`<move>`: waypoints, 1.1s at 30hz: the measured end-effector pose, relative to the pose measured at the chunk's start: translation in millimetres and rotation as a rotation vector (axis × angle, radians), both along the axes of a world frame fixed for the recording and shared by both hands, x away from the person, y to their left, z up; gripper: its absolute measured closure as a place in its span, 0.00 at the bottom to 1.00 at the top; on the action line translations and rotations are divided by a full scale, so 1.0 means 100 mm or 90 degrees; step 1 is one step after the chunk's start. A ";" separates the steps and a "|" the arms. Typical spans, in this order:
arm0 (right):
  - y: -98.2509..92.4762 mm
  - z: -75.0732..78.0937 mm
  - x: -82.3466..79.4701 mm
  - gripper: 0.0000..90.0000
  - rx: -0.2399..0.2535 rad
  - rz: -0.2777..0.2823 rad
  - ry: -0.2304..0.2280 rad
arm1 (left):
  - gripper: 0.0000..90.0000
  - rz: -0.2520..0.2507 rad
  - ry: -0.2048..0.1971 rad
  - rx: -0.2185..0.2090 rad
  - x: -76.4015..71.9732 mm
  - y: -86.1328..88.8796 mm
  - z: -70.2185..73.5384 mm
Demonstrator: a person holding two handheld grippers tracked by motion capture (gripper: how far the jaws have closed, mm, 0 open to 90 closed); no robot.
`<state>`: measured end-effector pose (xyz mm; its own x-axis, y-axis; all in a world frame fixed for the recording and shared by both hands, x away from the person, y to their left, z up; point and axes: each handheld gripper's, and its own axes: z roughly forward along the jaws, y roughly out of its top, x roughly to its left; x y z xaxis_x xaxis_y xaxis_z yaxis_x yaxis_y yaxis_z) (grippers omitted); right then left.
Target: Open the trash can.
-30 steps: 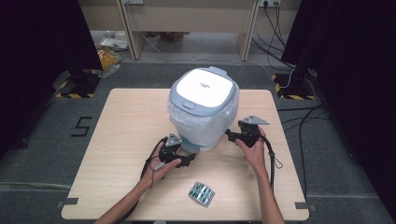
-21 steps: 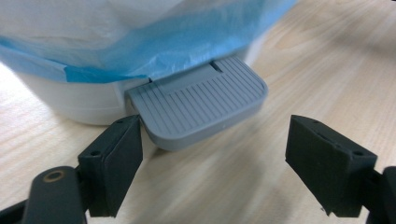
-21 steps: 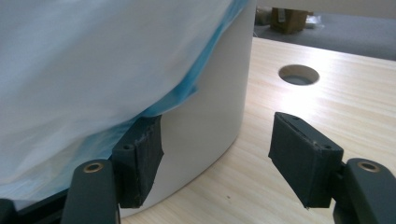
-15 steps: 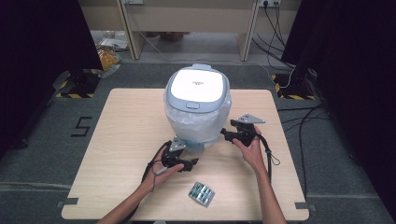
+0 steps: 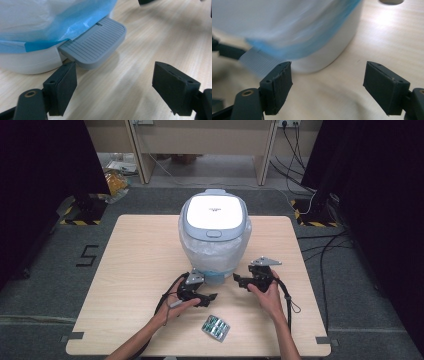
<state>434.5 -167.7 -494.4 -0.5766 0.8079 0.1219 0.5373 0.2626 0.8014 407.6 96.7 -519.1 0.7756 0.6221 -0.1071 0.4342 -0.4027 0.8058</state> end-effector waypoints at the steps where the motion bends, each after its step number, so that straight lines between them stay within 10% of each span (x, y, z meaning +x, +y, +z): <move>1: 0.03 0.00 -0.06 0.23 -0.003 0.013 -0.005 | 0.22 -0.002 -0.001 -0.001 0.00 0.00 0.00; 9: 0.24 0.03 -0.38 0.25 0.019 0.098 -0.046 | 0.21 0.023 -0.008 0.000 -0.05 0.32 0.04; 33: 0.51 -0.03 -0.36 0.25 0.010 0.124 -0.052 | 0.18 0.130 0.001 0.082 -0.41 1.26 -0.05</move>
<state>398.1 -116.4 -497.1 -0.7302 0.6785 0.0806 0.4110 0.3419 0.8451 366.3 222.4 -523.8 0.6320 0.7748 -0.0170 0.5180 -0.4060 0.7528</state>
